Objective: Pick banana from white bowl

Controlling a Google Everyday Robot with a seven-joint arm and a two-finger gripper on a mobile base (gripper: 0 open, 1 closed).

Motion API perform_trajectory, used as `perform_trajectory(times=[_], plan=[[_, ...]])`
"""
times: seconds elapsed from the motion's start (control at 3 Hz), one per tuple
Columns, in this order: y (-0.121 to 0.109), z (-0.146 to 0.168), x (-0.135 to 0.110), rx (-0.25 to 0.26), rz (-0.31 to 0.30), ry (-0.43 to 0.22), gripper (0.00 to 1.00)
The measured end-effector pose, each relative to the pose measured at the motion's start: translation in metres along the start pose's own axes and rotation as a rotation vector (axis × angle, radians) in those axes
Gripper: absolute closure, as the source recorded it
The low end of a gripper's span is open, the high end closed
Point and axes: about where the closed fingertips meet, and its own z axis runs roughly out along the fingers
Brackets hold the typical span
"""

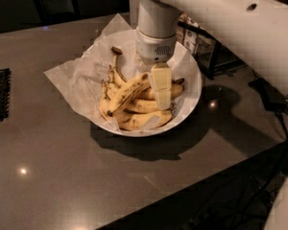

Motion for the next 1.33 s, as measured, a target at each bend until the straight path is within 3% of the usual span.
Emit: perform_trajectory(times=[0.67,1.33], plan=[[-0.009,0.011,-0.029,-0.014,-0.055,0.008,0.0],[-0.006,0.018,-0.032,-0.032,-0.033,-0.006,0.42]])
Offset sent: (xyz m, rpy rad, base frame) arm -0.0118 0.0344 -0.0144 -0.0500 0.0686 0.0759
